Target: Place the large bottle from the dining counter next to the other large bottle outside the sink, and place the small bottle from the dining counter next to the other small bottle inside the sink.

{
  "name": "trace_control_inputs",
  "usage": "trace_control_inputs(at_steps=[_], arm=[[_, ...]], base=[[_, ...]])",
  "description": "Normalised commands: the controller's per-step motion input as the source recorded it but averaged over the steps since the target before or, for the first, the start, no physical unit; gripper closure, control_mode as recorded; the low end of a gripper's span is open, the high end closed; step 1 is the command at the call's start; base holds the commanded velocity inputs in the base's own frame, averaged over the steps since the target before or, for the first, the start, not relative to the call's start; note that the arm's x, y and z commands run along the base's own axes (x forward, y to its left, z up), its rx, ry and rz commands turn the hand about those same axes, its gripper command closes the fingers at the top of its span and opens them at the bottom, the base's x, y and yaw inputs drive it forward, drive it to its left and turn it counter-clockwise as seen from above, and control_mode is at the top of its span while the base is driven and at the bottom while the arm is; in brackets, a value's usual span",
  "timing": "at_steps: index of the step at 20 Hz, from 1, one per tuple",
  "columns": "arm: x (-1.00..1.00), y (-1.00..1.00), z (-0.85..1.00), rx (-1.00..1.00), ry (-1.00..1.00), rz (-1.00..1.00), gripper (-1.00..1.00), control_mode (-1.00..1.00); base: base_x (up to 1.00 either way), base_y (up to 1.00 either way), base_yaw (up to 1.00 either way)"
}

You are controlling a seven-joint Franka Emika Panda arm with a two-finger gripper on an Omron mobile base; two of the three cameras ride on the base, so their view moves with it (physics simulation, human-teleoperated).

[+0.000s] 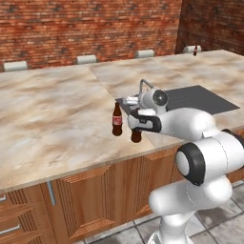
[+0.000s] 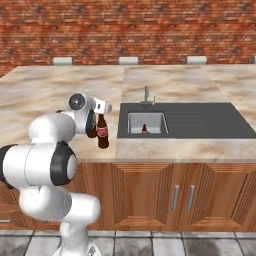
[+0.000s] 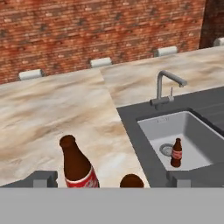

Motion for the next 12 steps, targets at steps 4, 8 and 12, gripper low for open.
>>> trace_control_inputs(at_steps=[4, 8, 12], arm=[[-0.19, 0.00, 0.11, 0.00, 0.15, 0.00, -1.00, -1.00], [-0.56, 0.00, 0.07, 0.00, 0.06, 0.00, -1.00, -1.00], [-0.76, 0.00, 0.00, 0.00, 0.03, 0.01, -1.00, -1.00]], base=[[0.00, 0.00, 0.00], [0.00, 0.00, 0.00], [0.00, 0.00, 0.00]])
